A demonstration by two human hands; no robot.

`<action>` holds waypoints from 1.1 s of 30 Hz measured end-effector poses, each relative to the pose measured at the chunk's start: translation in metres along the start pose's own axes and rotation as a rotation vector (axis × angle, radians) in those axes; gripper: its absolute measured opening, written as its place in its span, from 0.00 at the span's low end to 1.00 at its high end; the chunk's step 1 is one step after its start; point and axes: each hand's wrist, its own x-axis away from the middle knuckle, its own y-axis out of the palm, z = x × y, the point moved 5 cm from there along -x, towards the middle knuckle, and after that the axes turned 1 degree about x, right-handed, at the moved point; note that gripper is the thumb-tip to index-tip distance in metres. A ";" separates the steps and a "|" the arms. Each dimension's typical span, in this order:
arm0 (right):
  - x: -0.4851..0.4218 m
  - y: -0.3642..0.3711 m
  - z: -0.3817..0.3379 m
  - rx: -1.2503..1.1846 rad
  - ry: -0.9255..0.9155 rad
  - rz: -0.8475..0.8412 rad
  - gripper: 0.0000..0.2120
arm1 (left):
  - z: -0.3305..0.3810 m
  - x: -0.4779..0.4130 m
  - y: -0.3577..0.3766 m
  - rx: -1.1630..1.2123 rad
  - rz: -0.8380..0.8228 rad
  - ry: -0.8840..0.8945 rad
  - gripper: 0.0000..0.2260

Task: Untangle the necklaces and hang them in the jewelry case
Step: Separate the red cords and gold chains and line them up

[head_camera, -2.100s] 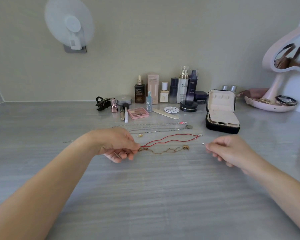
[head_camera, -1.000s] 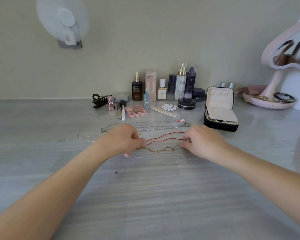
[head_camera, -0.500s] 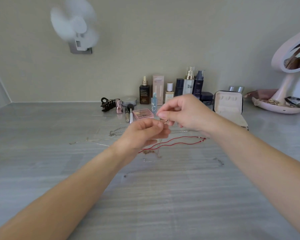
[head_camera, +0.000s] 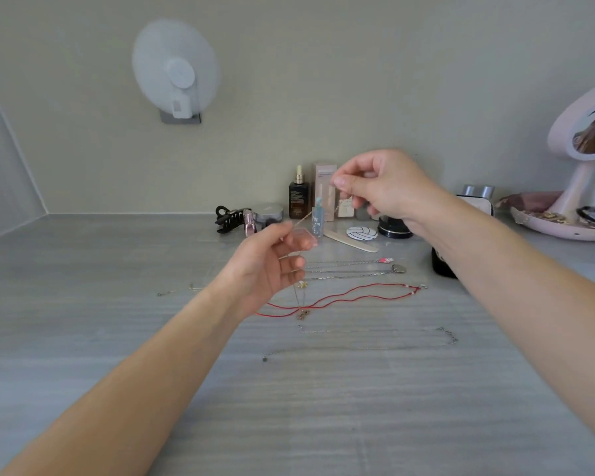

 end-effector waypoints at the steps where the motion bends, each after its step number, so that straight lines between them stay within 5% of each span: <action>1: -0.001 -0.003 0.001 -0.005 0.006 0.017 0.05 | 0.000 -0.001 -0.002 0.022 0.007 -0.007 0.14; 19: 0.004 -0.062 0.049 -0.139 0.203 0.180 0.06 | 0.004 -0.004 -0.024 -0.023 0.043 -0.060 0.11; 33: 0.048 -0.061 0.124 -0.083 0.411 0.069 0.06 | 0.004 0.003 -0.040 -0.562 0.039 -0.320 0.06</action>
